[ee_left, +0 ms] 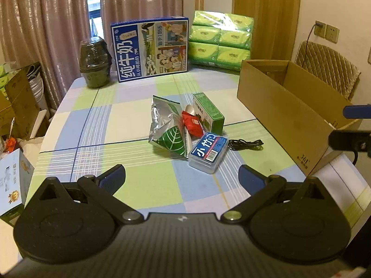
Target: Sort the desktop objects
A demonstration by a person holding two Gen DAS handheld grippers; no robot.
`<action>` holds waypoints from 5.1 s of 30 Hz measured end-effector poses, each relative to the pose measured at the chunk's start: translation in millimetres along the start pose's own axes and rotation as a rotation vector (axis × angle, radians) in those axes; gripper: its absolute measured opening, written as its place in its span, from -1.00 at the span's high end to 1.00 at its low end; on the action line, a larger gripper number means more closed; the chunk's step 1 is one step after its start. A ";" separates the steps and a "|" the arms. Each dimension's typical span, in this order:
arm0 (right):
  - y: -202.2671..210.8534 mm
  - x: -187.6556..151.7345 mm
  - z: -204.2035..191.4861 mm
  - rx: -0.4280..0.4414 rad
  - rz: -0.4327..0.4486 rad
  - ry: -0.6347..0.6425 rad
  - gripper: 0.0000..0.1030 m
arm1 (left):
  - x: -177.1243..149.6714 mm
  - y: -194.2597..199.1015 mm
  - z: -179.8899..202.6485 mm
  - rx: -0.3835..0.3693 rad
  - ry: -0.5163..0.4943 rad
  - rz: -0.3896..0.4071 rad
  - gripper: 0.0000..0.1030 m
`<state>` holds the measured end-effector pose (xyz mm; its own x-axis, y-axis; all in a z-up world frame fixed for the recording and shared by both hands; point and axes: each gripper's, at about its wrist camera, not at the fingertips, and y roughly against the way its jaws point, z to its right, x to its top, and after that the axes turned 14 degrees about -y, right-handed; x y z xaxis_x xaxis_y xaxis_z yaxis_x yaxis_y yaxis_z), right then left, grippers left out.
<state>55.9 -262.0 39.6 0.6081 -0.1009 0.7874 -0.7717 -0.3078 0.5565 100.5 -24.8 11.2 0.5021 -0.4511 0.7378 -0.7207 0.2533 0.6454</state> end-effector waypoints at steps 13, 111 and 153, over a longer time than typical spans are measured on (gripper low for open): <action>-64.4 -8.6 3.9 -0.005 -0.059 -0.021 -0.36 | -10.1 -45.9 -5.3 -0.051 -0.056 0.000 -0.95; -200.8 -31.2 31.0 -0.015 -0.215 -0.010 0.60 | -28.2 -148.9 4.4 -0.175 -0.100 -0.078 -0.09; -88.9 -26.9 16.1 -0.016 -0.034 -0.153 0.60 | -6.9 -54.7 30.9 -0.061 -0.026 -0.035 -0.03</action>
<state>111.1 -247.2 -35.2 0.6543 -0.2342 0.7191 -0.7523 -0.2988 0.5872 121.7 -61.9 -35.3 0.5131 -0.4822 0.7101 -0.6721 0.2888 0.6818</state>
